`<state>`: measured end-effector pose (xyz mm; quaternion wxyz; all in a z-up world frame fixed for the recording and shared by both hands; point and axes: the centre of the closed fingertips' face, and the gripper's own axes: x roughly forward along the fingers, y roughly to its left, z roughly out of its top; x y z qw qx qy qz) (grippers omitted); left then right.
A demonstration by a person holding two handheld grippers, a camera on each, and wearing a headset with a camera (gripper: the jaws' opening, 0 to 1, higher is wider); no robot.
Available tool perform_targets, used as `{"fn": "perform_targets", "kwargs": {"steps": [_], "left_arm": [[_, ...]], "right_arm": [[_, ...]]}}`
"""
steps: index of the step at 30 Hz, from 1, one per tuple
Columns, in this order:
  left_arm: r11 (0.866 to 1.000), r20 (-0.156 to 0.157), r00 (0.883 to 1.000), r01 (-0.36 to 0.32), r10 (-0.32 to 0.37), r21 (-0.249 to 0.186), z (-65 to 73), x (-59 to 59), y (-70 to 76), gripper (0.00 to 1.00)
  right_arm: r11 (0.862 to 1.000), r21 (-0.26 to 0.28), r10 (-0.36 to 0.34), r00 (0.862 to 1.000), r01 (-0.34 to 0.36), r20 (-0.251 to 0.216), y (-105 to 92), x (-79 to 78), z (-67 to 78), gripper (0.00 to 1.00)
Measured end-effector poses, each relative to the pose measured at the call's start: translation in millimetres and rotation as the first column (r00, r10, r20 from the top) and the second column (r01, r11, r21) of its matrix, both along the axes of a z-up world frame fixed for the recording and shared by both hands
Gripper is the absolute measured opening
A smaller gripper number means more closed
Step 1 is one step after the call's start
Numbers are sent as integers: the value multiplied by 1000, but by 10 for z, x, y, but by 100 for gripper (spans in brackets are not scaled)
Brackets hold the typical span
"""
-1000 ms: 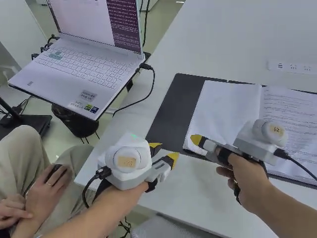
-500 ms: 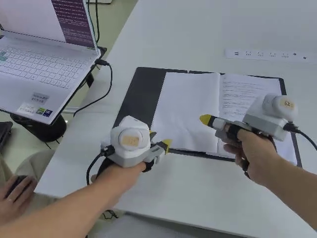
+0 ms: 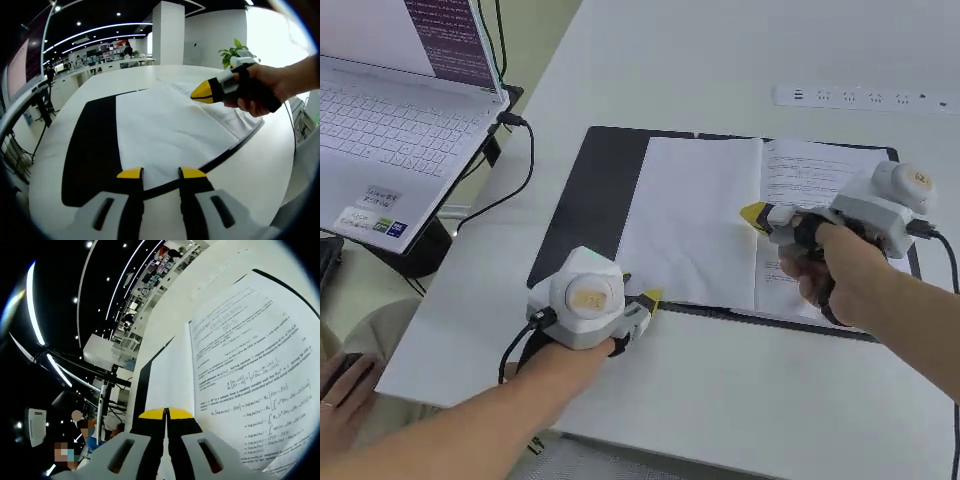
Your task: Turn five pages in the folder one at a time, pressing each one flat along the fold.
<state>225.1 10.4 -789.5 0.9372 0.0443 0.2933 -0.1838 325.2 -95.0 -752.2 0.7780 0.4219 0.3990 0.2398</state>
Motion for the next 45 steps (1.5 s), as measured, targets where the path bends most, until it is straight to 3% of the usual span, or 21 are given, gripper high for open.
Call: {"fn": "perform_targets", "kwargs": {"steps": [5, 12, 21, 31, 38, 41, 45], "left_arm": [[1000, 20, 1000, -3, 3, -4, 8, 3, 10, 26], [1000, 30, 1000, -3, 3, -8, -4, 11, 17, 26], [1000, 40, 999, -3, 3, -11, -5, 8, 21, 26], [1000, 48, 999, -6, 7, -18, -11, 6, 25, 26], [1000, 54, 999, -3, 4, -17, -14, 5, 27, 26], [1000, 57, 998, -5, 6, -21, -12, 5, 27, 26], [1000, 59, 998, -6, 7, -23, -14, 6, 29, 26]], "right_arm": [[997, 39, -65, 995, 68, -78, -26, 200, -92, 0], [988, 96, -111, 984, 125, -140, -29, 432, -137, 0], [985, 73, -144, 978, 156, -150, -3, 805, -163, 0], [954, 118, -254, 952, 275, -169, -57, 1144, -200, 0], [909, 145, -367, 916, 390, -161, -134, 1449, -182, 0], [886, 167, -404, 897, 433, -180, -161, 1536, -187, 0], [882, 172, -408, 894, 438, -186, -156, 1551, -182, 0]]}}
